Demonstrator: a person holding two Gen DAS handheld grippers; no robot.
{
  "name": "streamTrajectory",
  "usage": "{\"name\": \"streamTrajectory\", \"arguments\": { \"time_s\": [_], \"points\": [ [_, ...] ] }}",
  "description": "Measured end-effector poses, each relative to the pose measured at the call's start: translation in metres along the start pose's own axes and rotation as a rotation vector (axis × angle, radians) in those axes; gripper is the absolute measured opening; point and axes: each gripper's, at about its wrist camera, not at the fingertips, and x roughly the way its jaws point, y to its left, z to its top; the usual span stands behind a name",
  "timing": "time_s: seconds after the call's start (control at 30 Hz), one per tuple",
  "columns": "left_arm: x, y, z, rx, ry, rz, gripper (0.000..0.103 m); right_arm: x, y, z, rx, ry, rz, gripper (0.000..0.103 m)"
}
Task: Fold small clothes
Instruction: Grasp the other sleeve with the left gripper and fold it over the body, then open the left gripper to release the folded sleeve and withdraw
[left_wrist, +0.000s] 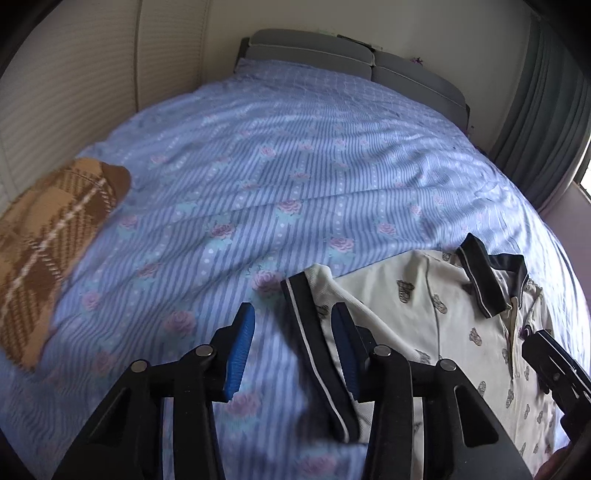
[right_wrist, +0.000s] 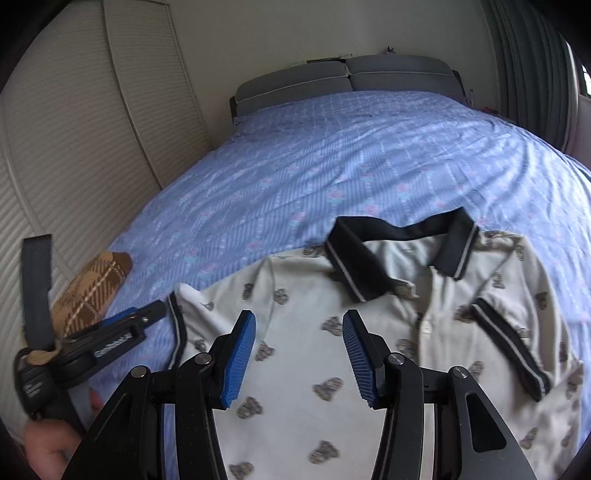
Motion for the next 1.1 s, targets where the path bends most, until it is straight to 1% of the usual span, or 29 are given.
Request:
{"name": "streamTrajectory", "arguments": {
  "time_s": [0.17,0.23,0.27,0.33,0.37,0.4,0.47,0.53,0.67,0.77,0.83,0.97,1.1],
  "points": [
    [0.031,0.017,0.003,-0.039,0.032,-0.099,0.042,0.013,0.01,-0.003,0.008,0.016,-0.01,0.05],
    [0.037,0.022,0.005,-0.058,0.027,-0.149,0.04,0.017,0.01,-0.005,0.009,0.023,-0.02,0.05],
    [0.038,0.023,0.006,-0.061,0.022,-0.169,0.037,0.018,0.01,-0.006,0.009,0.025,-0.025,0.05],
    [0.041,0.024,0.008,-0.071,0.024,-0.221,0.024,0.02,0.008,-0.007,0.01,0.032,-0.038,0.05],
    [0.042,0.024,0.009,-0.076,0.028,-0.231,0.023,0.021,0.007,-0.008,0.013,0.035,-0.043,0.05],
    [0.044,0.024,0.009,-0.076,0.033,-0.233,0.02,0.022,0.006,-0.008,0.017,0.038,-0.047,0.05],
    [0.042,0.023,0.008,-0.072,0.036,-0.236,0.01,0.022,0.003,-0.008,0.024,0.042,-0.052,0.05],
    [0.035,0.022,0.007,-0.068,0.024,-0.231,0.008,0.02,0.001,-0.008,0.027,0.044,-0.059,0.05],
    [0.011,0.016,0.004,-0.042,-0.002,-0.173,0.007,0.014,-0.003,-0.007,0.019,0.044,-0.065,0.05],
    [-0.015,-0.002,0.006,0.001,-0.036,-0.126,0.007,0.005,-0.011,-0.006,0.027,0.041,-0.063,0.05],
    [-0.034,-0.022,0.007,0.033,-0.052,-0.1,0.007,-0.004,-0.018,-0.006,0.032,0.033,-0.064,0.05],
    [-0.058,-0.073,0.008,0.09,-0.061,-0.103,0.007,-0.027,-0.041,-0.004,0.055,0.007,-0.082,0.05],
    [-0.059,-0.134,0.001,0.173,-0.043,-0.118,0.007,-0.05,-0.073,-0.001,0.092,-0.02,-0.108,0.05]
  ]
}}
